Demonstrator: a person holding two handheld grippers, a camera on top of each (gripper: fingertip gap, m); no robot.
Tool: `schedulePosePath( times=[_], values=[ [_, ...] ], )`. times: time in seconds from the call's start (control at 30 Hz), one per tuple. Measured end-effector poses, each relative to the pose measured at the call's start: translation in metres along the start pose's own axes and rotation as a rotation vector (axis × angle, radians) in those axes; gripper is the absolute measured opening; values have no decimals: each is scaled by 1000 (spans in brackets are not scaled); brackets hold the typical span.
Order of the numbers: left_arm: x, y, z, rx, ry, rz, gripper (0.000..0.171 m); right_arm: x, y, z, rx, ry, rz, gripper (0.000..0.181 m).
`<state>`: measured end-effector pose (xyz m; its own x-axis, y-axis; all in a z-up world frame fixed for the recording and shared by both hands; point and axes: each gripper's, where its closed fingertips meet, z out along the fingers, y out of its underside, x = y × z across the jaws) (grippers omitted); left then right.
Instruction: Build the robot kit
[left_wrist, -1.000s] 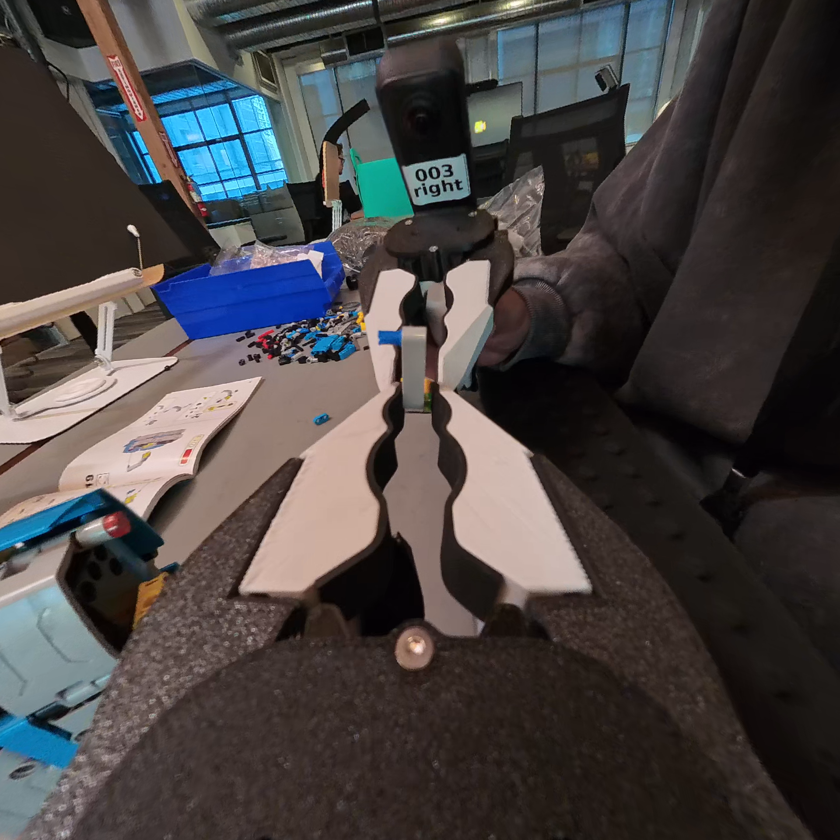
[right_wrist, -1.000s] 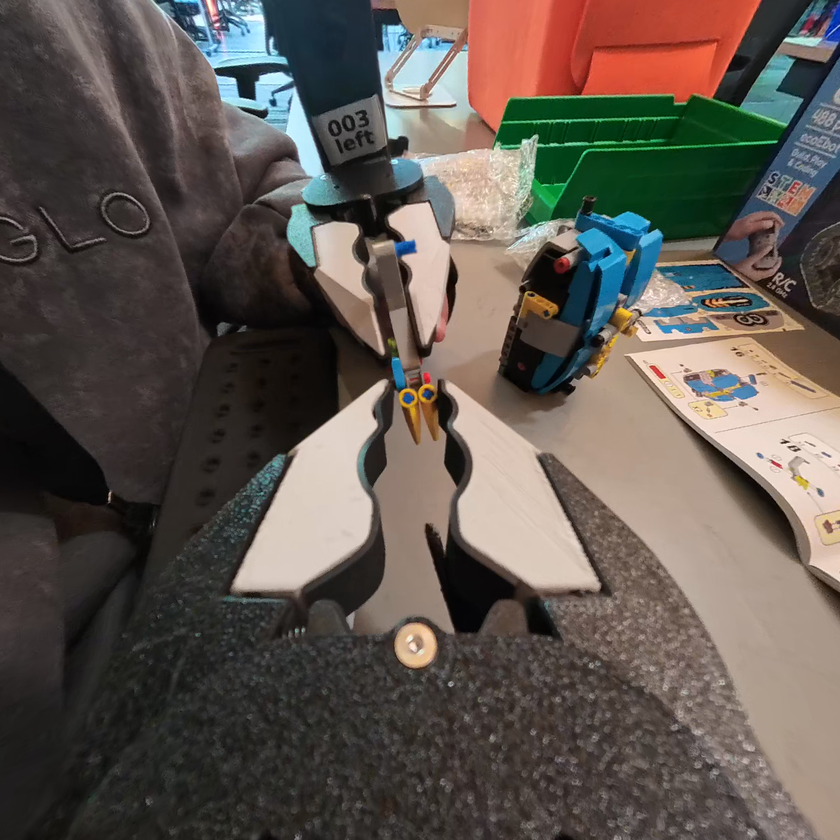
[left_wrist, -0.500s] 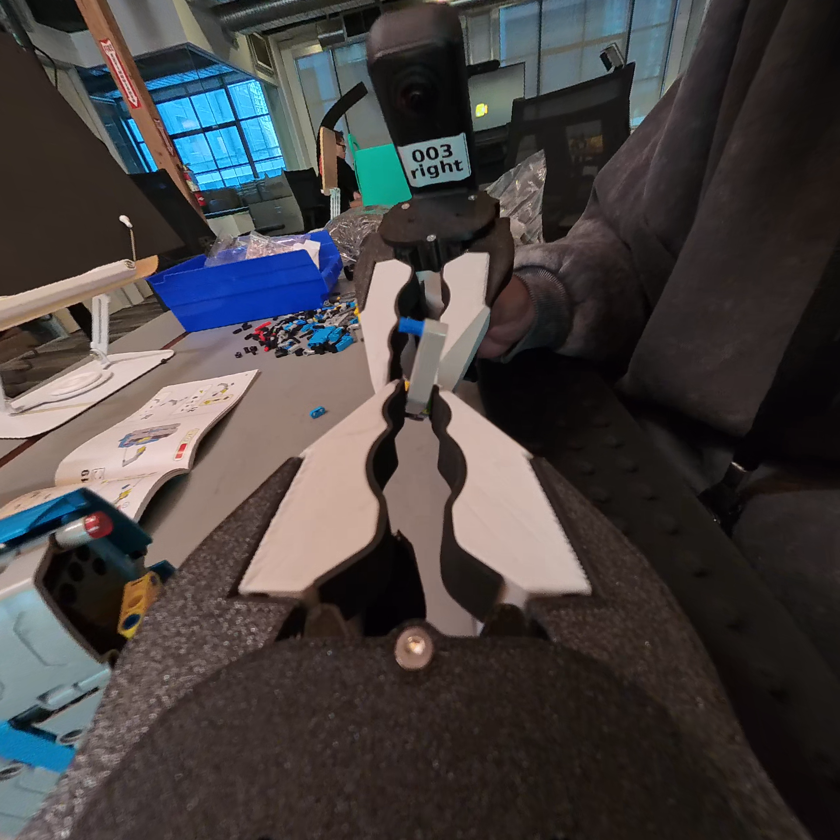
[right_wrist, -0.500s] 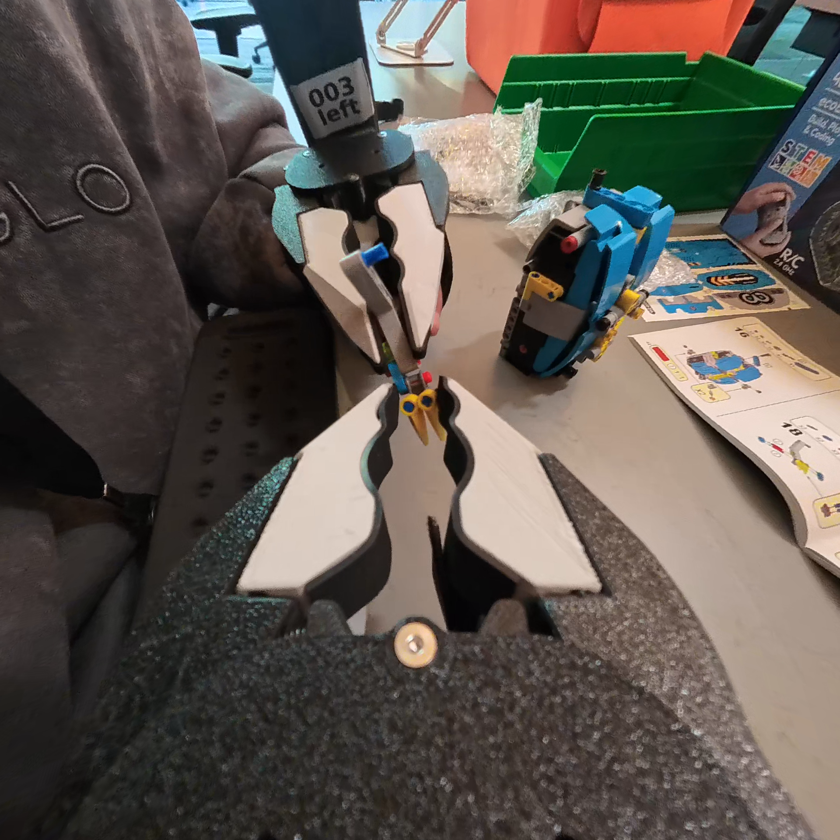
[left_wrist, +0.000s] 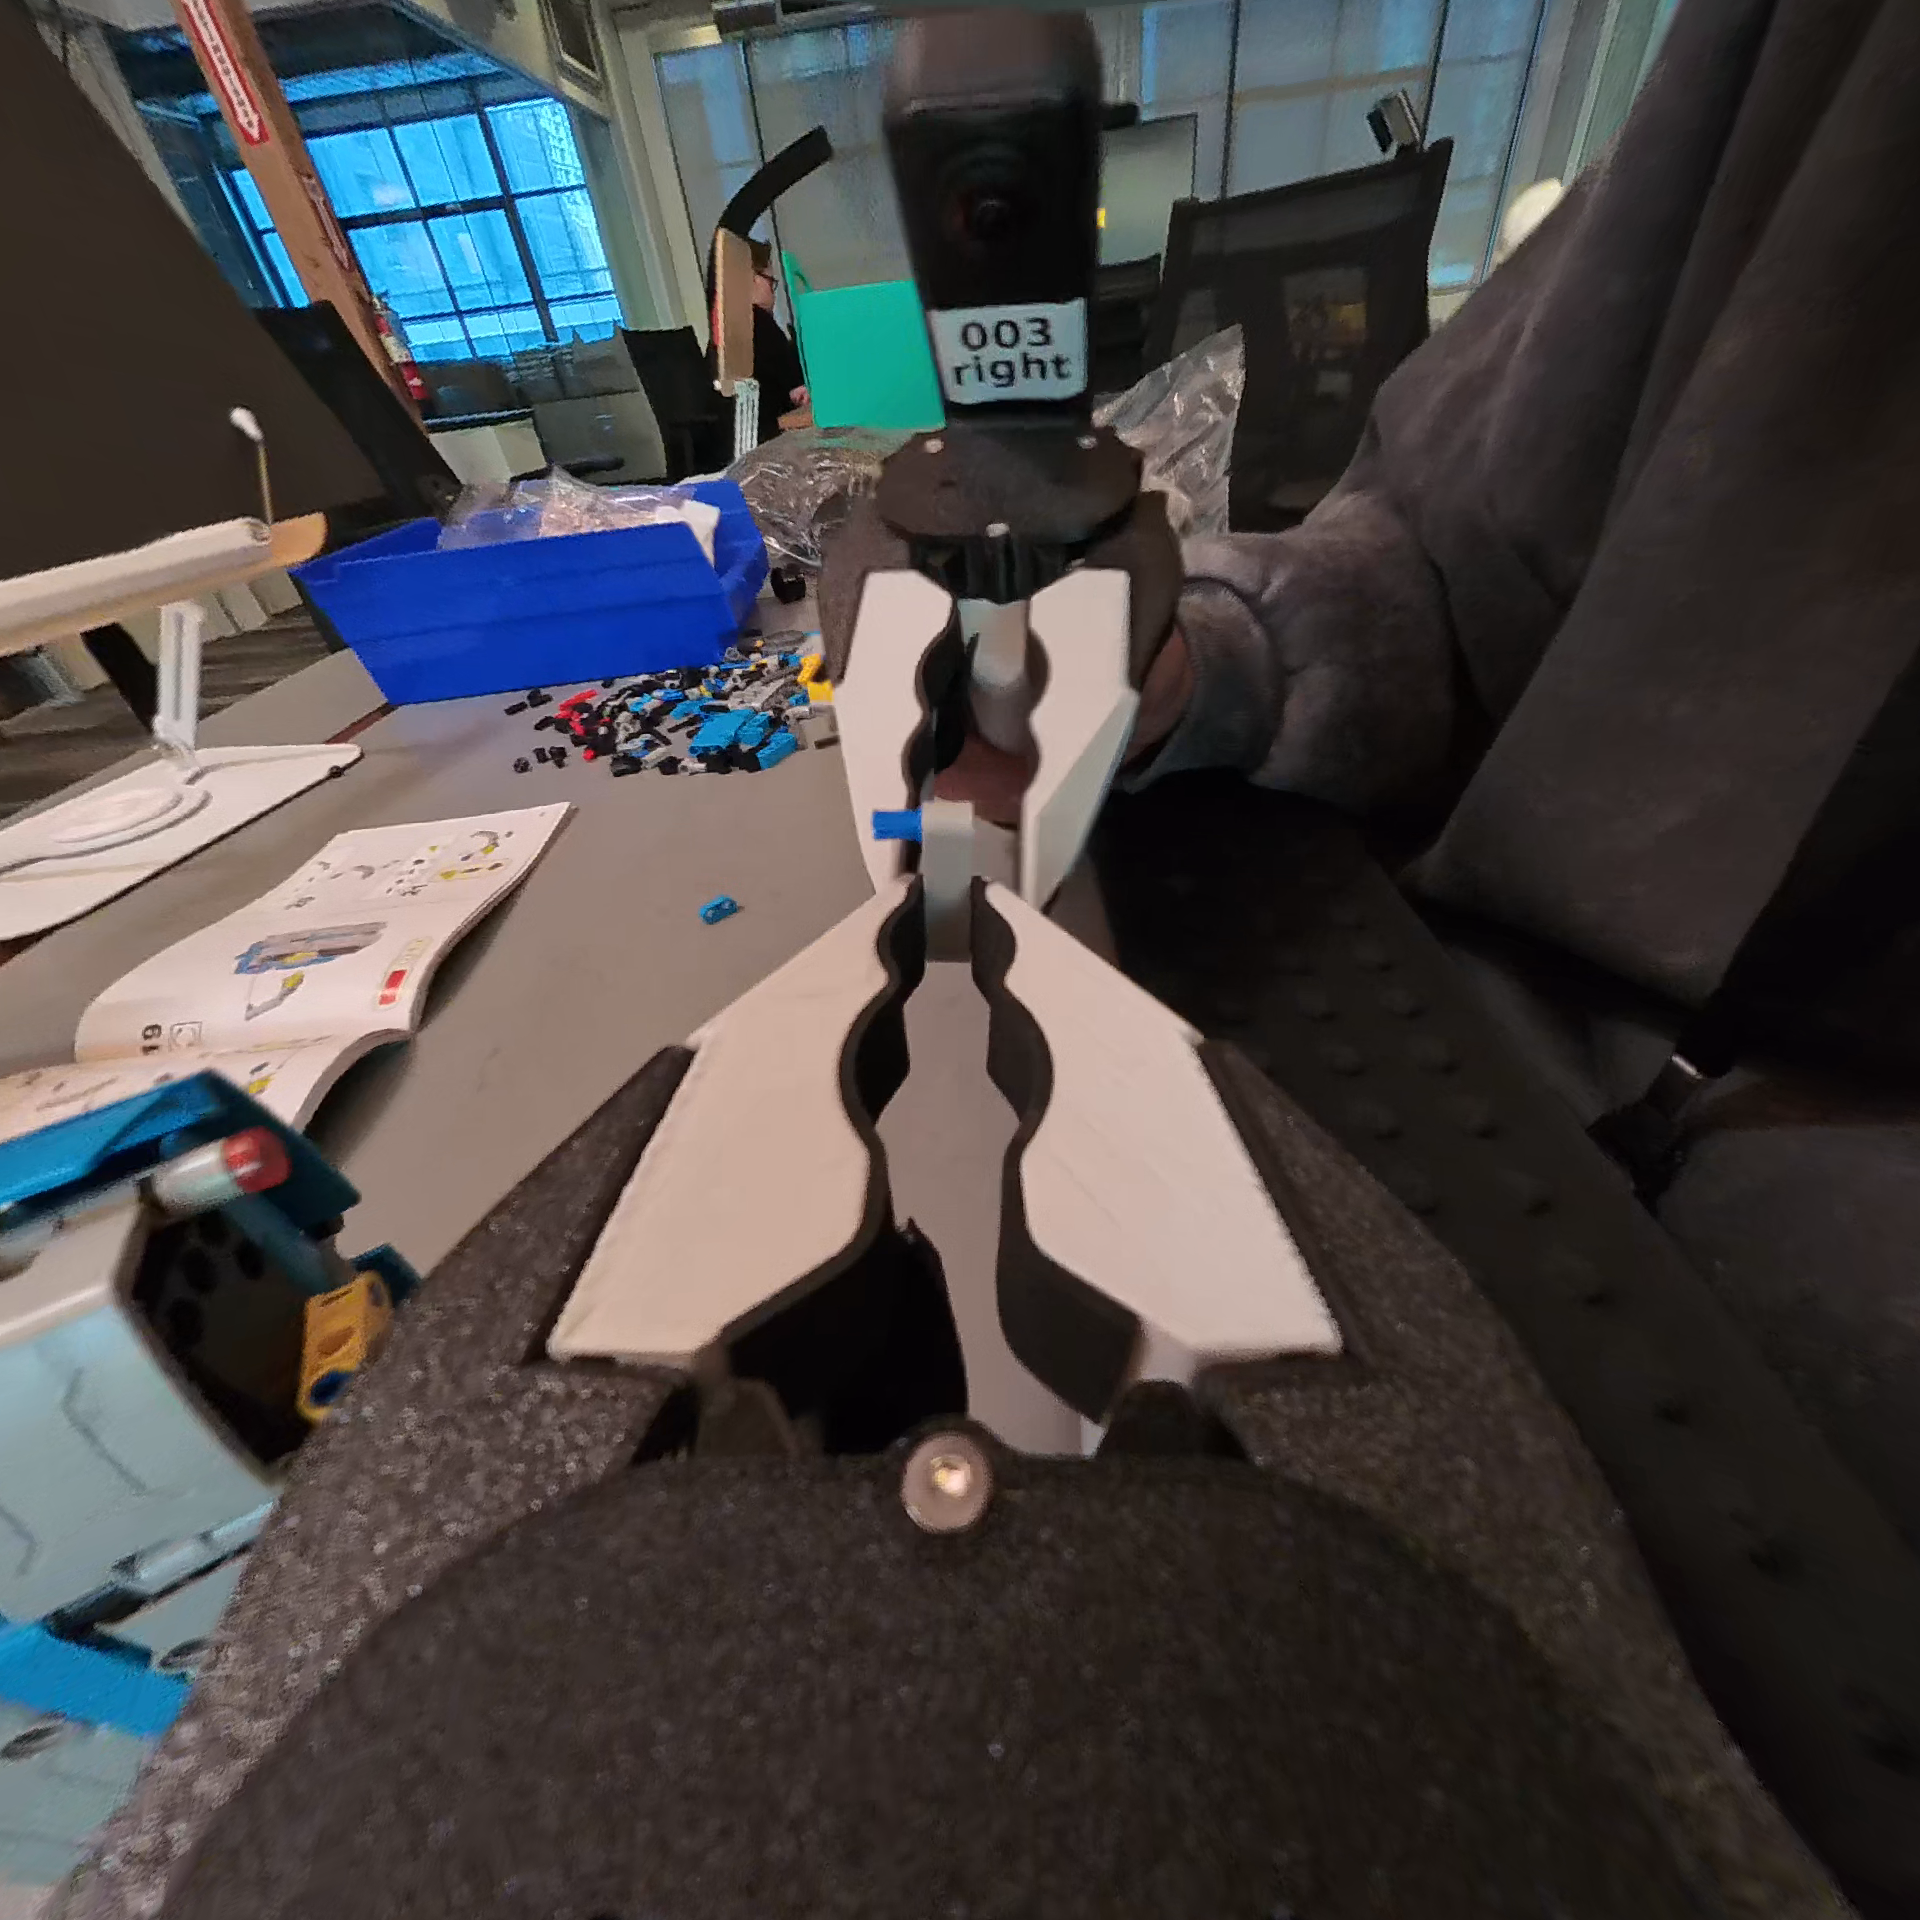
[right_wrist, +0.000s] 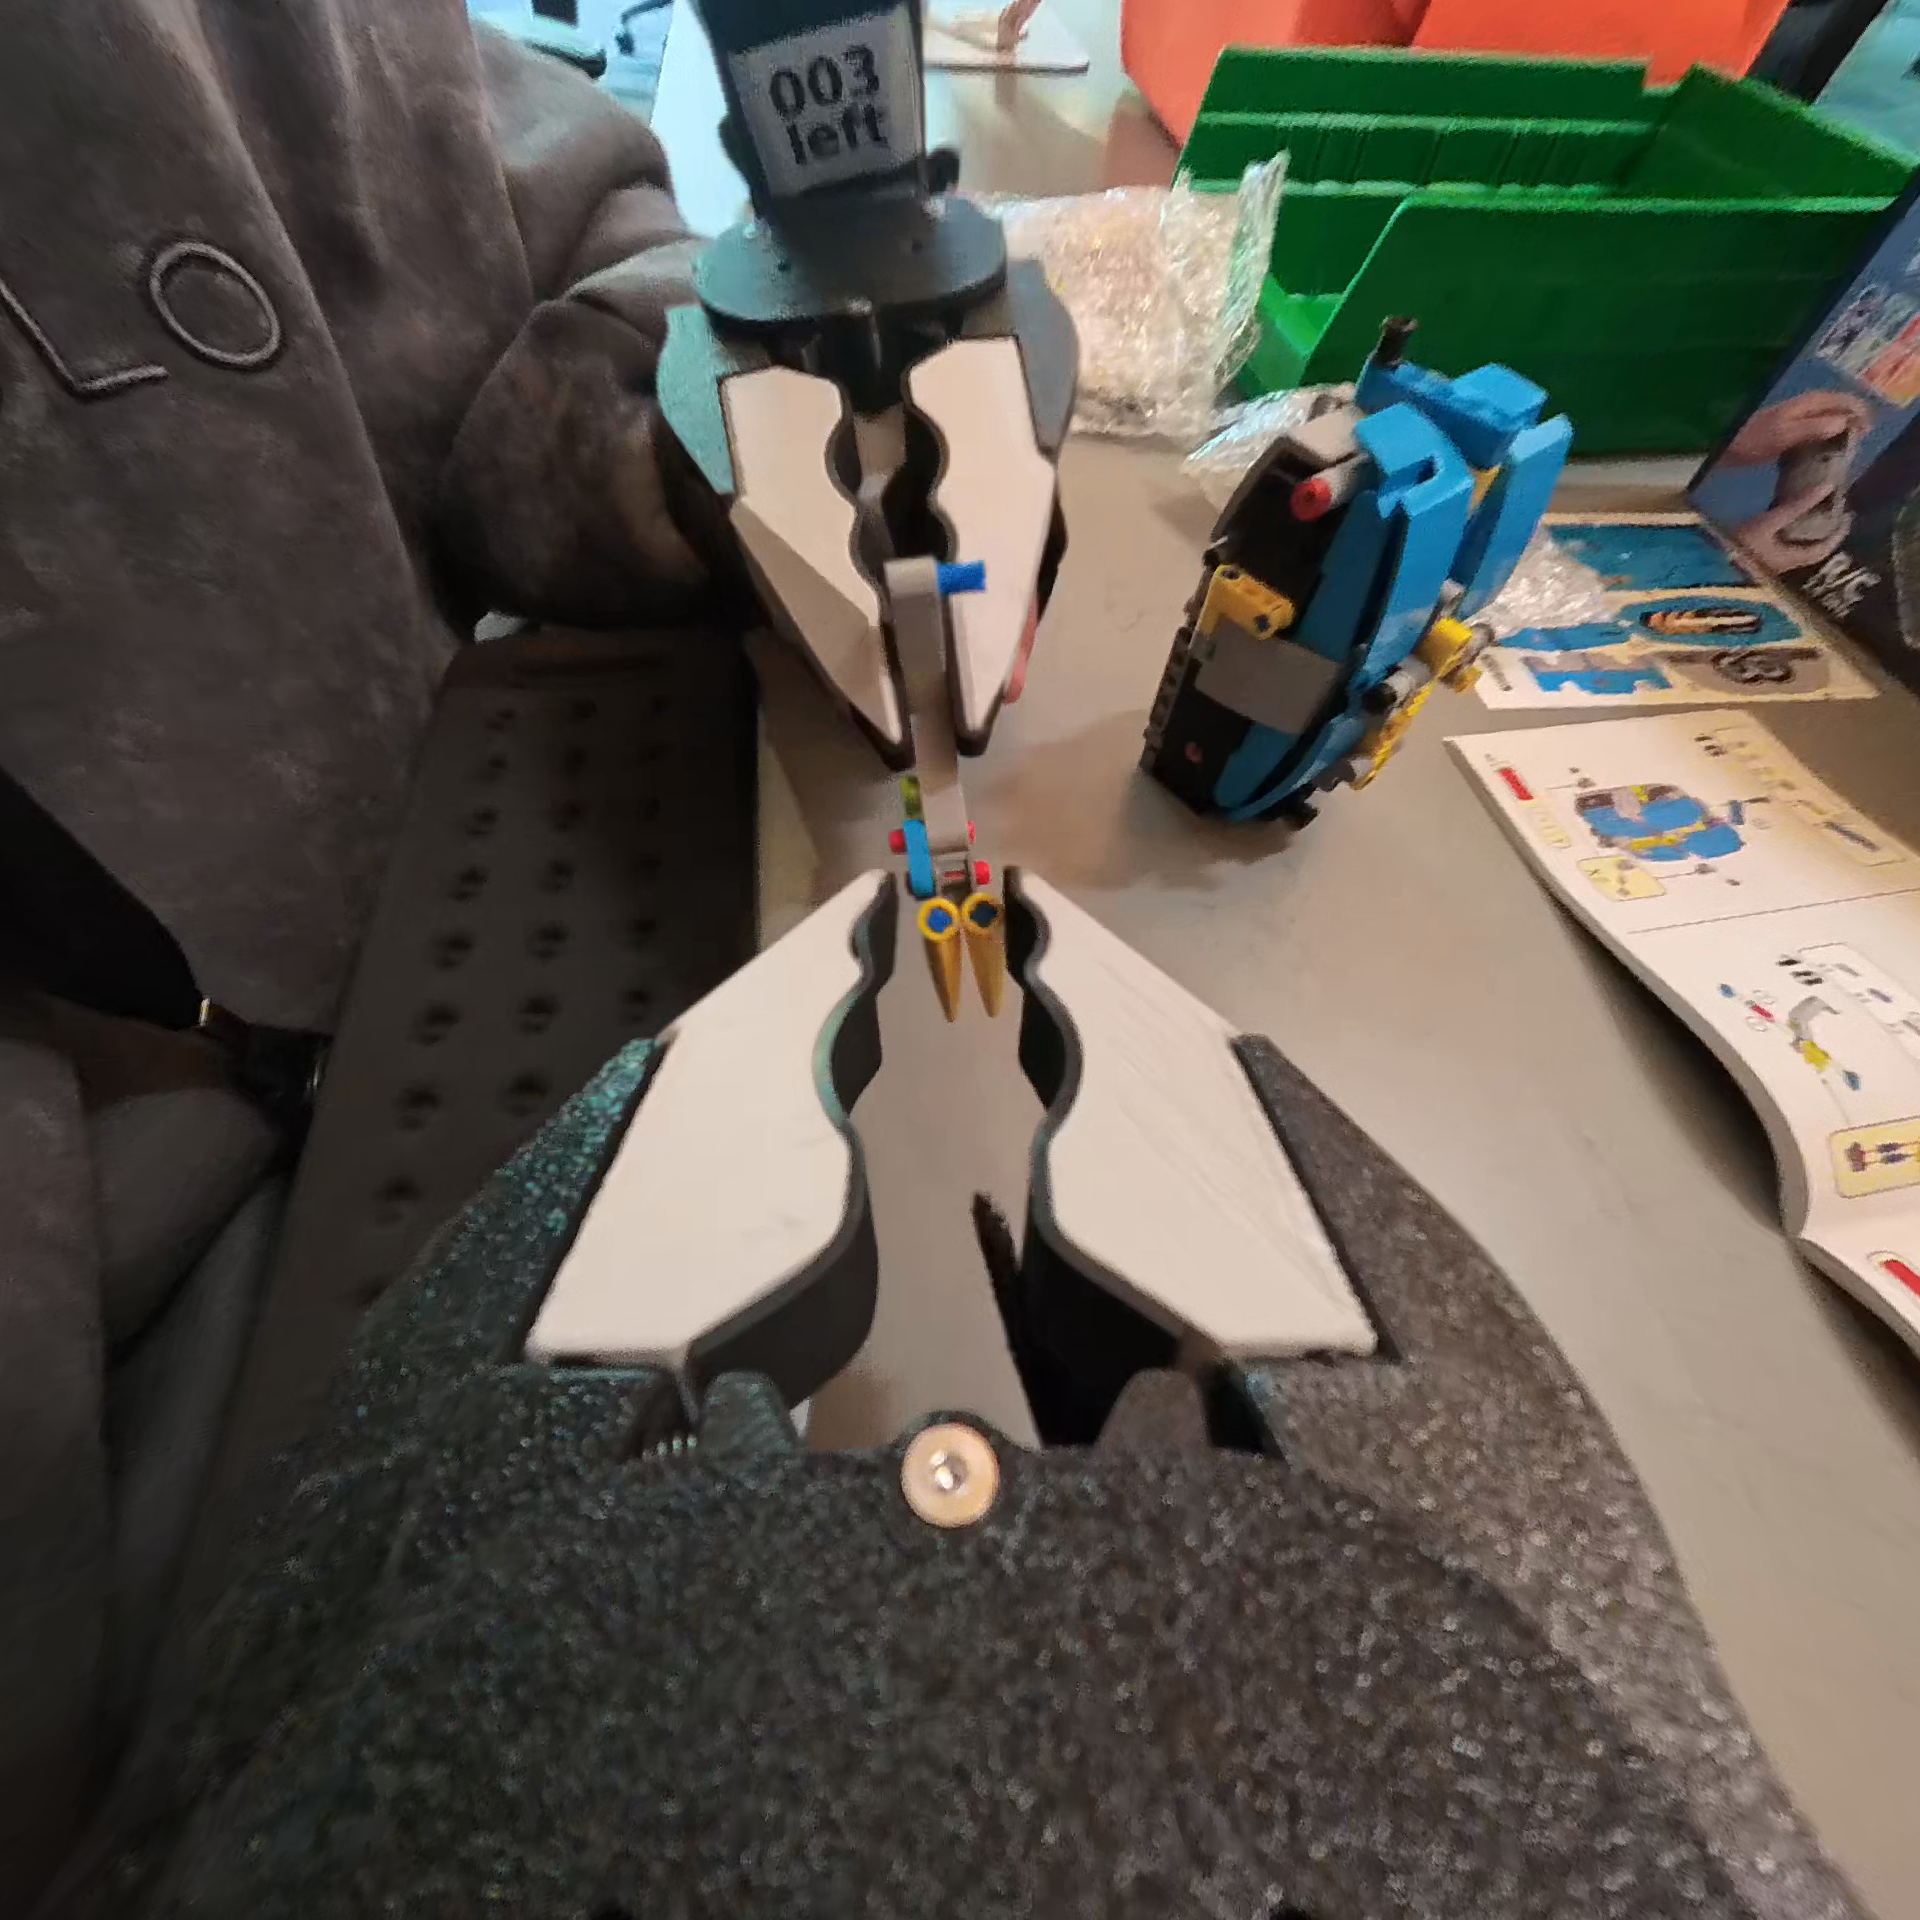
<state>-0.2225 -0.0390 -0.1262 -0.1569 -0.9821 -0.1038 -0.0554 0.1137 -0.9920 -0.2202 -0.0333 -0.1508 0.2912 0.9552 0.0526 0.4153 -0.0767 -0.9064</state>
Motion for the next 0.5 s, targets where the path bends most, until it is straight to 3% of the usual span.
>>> schedulePosePath(
  times=[0.1,0.3,0.5],
  values=[
    [-6,-2,-2,13,-1,-56,7,-2,-12,-3,31,42,-61,34],
    [4,1,0,-7,57,-64,7,-11,-8,8,-106,74,-211,21],
    [9,3,2,-19,79,-70,7,-12,-8,10,-115,40,-179,15]
  ],
)
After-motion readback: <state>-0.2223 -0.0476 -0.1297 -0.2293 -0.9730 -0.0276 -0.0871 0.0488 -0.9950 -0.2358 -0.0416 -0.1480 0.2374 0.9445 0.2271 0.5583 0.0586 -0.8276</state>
